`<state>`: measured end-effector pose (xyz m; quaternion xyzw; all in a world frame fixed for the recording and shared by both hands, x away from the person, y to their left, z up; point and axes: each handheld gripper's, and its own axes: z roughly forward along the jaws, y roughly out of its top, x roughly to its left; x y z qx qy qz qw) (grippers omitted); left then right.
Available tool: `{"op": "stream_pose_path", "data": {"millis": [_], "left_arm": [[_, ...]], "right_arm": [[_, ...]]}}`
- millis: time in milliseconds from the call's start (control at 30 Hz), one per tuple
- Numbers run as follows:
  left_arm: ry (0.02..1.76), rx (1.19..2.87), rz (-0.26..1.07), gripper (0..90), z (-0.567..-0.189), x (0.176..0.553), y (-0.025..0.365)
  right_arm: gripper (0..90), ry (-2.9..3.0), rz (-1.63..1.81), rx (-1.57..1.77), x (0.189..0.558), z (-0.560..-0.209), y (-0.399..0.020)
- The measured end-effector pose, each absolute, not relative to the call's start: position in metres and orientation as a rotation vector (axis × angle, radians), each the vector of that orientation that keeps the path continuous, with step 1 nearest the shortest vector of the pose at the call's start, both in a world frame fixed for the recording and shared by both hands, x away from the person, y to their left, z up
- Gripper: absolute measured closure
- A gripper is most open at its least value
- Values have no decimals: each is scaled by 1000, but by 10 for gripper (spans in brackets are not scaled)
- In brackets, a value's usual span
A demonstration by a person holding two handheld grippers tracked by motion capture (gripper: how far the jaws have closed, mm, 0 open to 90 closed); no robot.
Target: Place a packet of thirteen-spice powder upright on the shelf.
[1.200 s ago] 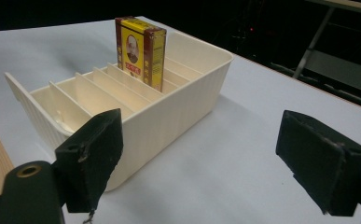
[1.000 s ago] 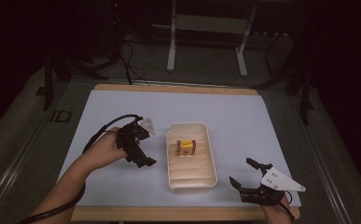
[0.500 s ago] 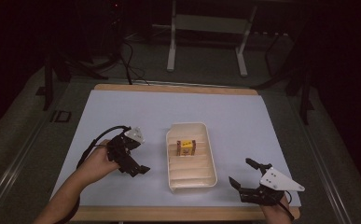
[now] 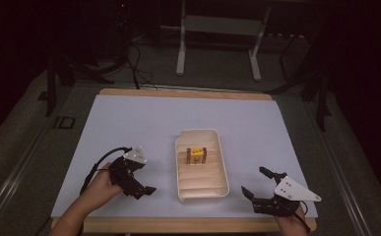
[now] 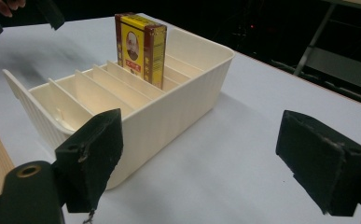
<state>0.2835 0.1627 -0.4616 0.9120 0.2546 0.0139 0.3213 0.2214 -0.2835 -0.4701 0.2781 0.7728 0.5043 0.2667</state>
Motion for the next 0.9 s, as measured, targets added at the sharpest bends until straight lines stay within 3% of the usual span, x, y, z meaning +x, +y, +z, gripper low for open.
{"op": "stream_pose_path", "data": {"millis": [267,300,900], "left_arm": [[692,2322,68,21,-474,269,165],[696,2301,127,21,-478,263,165],[807,2195,160,20,-485,246,179]], "right_arm": [[149,2082,1356,752,221,-470,-284],[149,2079,1358,752,221,-469,-284],[148,2038,1356,773,221,-468,-287]]}}
